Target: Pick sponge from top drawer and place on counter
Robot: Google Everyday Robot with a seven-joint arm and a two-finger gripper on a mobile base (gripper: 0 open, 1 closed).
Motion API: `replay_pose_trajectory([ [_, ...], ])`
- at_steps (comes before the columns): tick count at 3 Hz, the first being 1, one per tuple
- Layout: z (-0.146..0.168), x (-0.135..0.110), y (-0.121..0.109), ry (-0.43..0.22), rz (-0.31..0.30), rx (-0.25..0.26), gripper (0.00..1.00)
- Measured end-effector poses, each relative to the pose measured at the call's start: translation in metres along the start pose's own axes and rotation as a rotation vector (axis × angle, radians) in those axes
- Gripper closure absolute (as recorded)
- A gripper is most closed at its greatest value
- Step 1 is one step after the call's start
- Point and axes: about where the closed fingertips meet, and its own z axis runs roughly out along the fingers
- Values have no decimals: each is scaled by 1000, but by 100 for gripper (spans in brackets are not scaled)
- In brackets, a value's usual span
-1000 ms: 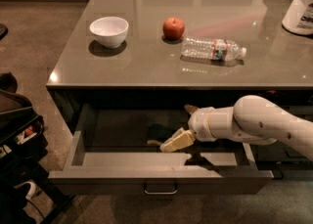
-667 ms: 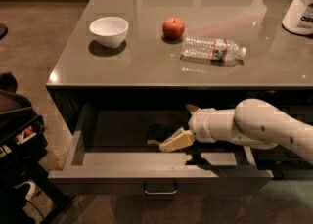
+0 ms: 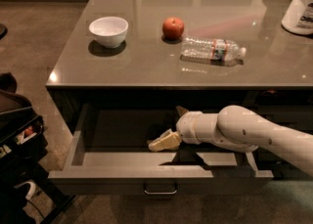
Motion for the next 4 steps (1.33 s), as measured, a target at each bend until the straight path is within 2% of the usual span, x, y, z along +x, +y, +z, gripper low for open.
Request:
replay_pose_trajectory([
  [1, 23, 25, 36, 36, 11, -80, 0],
  [2, 24, 24, 35, 34, 10, -71, 0],
  [3, 35, 29, 27, 12, 11, 24, 0],
  [4, 35, 29, 28, 12, 11, 21, 0],
])
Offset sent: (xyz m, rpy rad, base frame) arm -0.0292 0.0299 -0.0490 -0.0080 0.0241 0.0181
